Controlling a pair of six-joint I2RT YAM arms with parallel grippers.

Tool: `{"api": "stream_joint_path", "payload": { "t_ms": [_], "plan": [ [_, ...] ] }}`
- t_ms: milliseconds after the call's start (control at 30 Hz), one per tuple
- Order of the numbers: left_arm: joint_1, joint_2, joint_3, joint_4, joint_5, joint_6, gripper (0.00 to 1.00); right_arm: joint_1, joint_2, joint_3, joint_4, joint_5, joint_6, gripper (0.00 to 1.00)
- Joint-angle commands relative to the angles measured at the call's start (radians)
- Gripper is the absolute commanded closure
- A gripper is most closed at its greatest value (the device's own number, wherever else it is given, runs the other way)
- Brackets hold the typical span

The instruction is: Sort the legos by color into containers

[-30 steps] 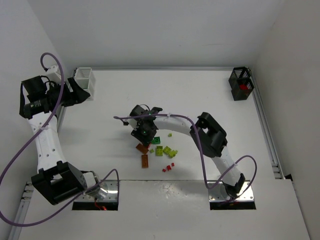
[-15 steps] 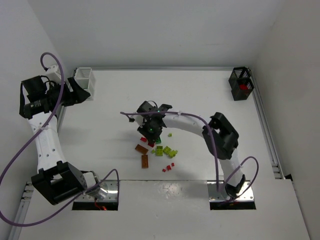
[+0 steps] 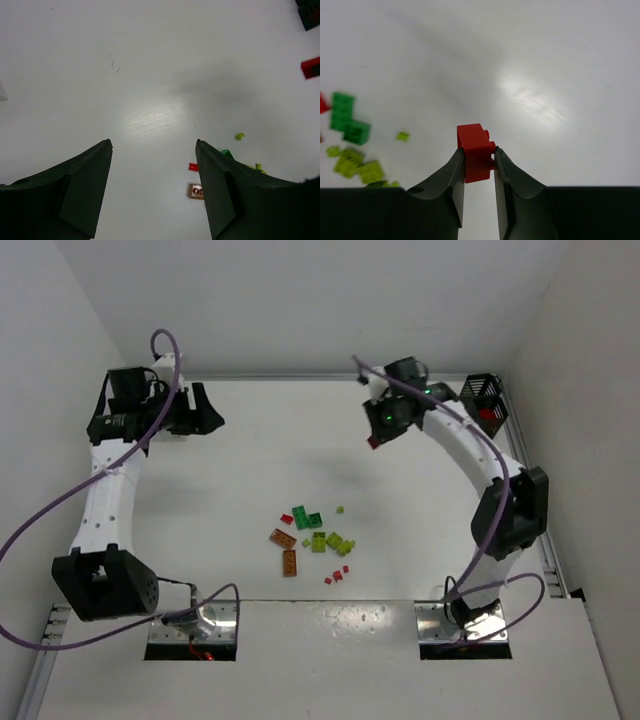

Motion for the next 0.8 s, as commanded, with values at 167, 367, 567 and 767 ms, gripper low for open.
{"api": "stream_joint_path", "payload": {
  "t_ms": [167, 367, 567, 767],
  "plan": [
    [-0.130, 0.097, 0.100, 0.022, -0.131, 0.018, 0.27, -0.445, 0.073, 0.181, -0.063, 0.048, -0.130, 1.00],
    [-0.176, 0.144, 0.091, 0.084, -0.131, 0.006, 0.25, -0.604, 0.224, 0.414, -0.112, 0.068, -0.158, 1.00],
    [-0.187, 0.163, 0.081, 0.084, -0.140, 0.015, 0.25, -0.647, 0.367, 0.581, -0.095, 0.158, -0.158, 1.00],
    [-0.187, 0.163, 0.081, 0.084, -0.140, 0.015, 0.25, -0.656, 0.404, 0.581, -0.046, 0.207, -0.158, 1.00]
  ]
}}
